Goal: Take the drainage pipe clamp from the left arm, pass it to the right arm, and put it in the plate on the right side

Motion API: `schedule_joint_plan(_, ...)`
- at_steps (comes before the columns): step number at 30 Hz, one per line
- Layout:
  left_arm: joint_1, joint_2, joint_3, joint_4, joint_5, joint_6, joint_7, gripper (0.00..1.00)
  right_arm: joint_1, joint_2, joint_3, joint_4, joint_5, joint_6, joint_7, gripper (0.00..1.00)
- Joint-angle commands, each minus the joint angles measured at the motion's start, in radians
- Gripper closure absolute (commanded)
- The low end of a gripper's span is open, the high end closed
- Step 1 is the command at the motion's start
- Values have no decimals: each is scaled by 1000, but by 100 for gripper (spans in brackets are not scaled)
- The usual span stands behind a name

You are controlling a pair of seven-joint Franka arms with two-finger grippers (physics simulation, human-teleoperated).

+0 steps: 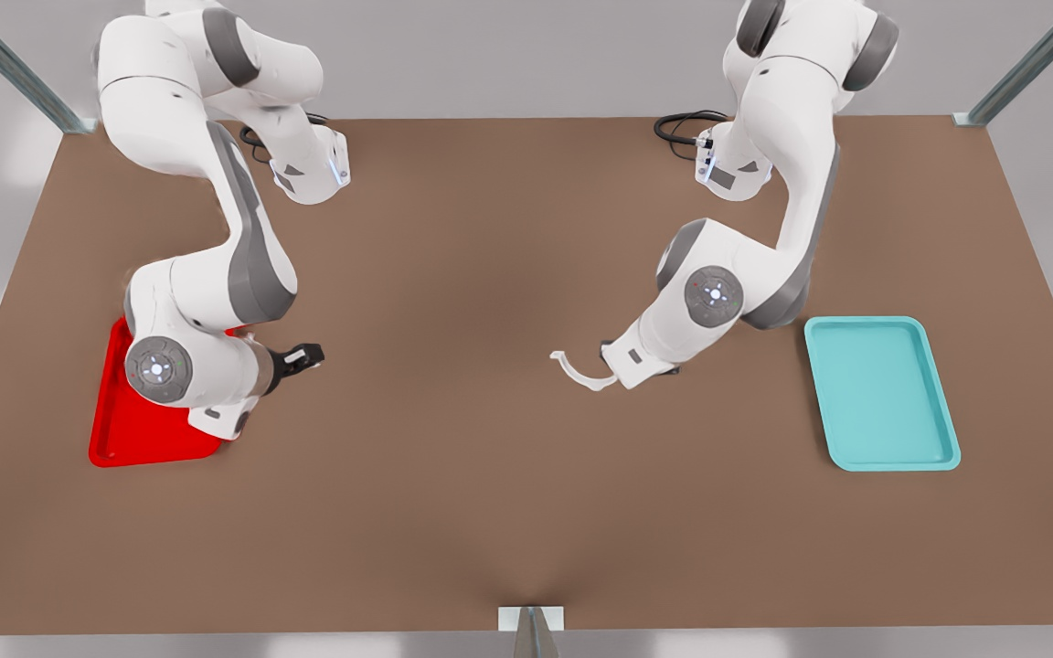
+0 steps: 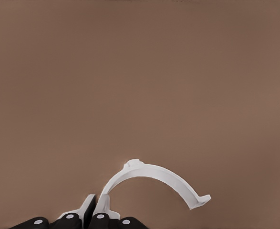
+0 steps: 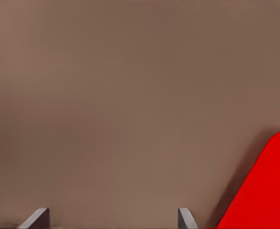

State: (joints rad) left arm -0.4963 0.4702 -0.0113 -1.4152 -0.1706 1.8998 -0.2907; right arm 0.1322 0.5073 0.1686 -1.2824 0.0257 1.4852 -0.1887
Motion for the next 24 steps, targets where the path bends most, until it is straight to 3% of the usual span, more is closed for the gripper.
schedule_joint_plan(1, -5, 24, -25, 35, -15, -2, -559, 79, 58, 25, 0, 8, 49, 58, -218, 0)
schedule_joint_plan(5, -47, 116, -53, 165, -13, 2, -690, 79, 181, 129, 0, 89, 128, 138, -215, 0)
schedule_joint_plan(13, -79, 189, -55, 274, -7, 2, -752, 79, 211, 161, 35, 91, 229, 273, -219, 0)
schedule_joint_plan(24, -88, 196, -55, 279, -7, 4, -755, 79, 267, 235, 37, 121, 267, 423, -221, 0)
